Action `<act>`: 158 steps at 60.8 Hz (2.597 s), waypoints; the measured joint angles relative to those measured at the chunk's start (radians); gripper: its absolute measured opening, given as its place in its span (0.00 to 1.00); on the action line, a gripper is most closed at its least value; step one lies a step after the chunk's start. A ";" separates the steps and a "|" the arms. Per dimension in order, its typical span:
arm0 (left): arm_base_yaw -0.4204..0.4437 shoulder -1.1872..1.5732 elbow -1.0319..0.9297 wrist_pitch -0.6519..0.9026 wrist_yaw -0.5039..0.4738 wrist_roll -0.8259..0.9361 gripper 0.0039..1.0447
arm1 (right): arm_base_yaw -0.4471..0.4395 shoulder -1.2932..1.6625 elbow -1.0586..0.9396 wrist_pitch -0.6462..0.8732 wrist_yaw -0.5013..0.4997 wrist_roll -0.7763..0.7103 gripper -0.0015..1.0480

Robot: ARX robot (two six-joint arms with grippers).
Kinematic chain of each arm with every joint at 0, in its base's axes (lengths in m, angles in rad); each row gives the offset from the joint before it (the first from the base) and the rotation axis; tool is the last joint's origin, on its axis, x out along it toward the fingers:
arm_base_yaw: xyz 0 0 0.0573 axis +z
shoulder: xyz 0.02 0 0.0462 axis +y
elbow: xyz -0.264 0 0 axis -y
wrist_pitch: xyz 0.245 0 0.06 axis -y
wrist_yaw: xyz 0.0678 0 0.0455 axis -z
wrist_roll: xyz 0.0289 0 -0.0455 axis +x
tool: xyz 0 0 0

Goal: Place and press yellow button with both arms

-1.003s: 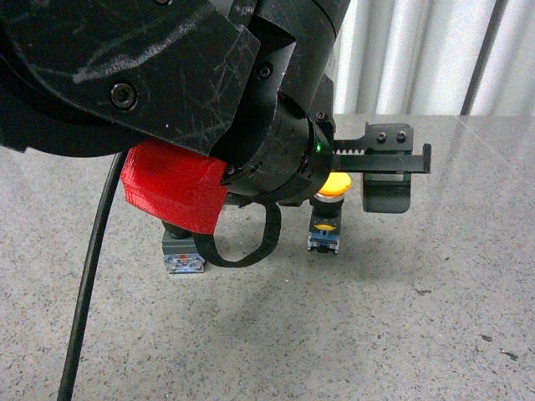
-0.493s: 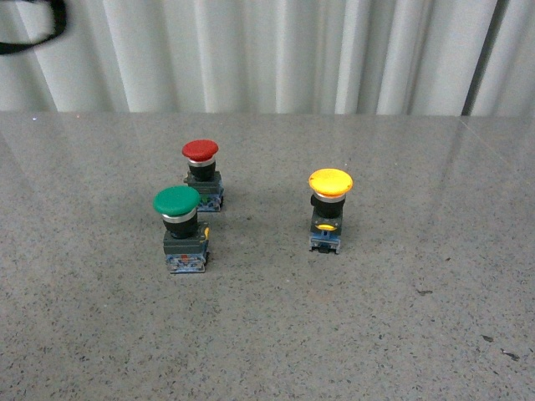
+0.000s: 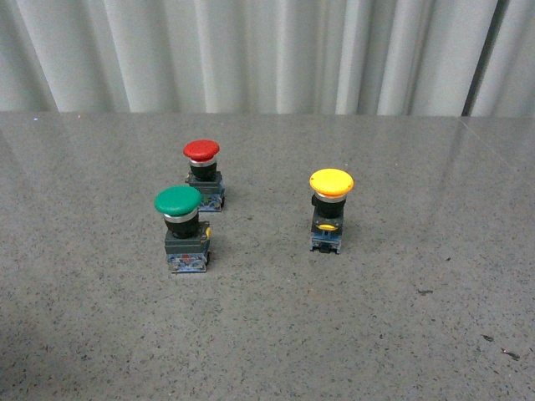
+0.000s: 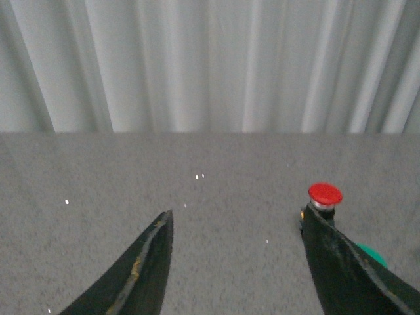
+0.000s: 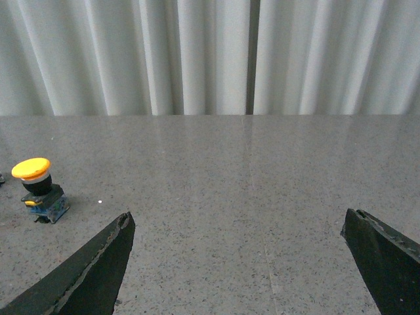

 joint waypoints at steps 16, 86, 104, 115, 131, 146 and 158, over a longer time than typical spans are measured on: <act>0.070 -0.109 -0.091 0.001 0.076 -0.016 0.14 | 0.000 0.000 0.000 0.000 0.000 0.000 0.94; 0.204 -0.521 -0.250 -0.242 0.216 -0.021 0.01 | 0.000 0.000 0.000 0.000 0.000 0.000 0.94; 0.204 -0.695 -0.249 -0.440 0.216 -0.021 0.01 | 0.000 0.000 0.000 0.002 0.000 0.000 0.94; 0.204 -0.695 -0.249 -0.433 0.215 -0.021 0.01 | 0.000 0.000 0.000 0.001 0.000 0.000 0.94; 0.204 -0.695 -0.249 -0.431 0.215 -0.023 0.35 | 0.000 0.000 0.000 0.000 0.000 0.000 0.94; 0.204 -0.695 -0.249 -0.431 0.215 -0.022 0.84 | 0.000 0.000 0.000 0.000 0.000 0.000 0.94; 0.204 -0.695 -0.249 -0.431 0.215 -0.022 0.93 | -0.002 0.001 0.001 -0.006 -0.006 0.002 0.94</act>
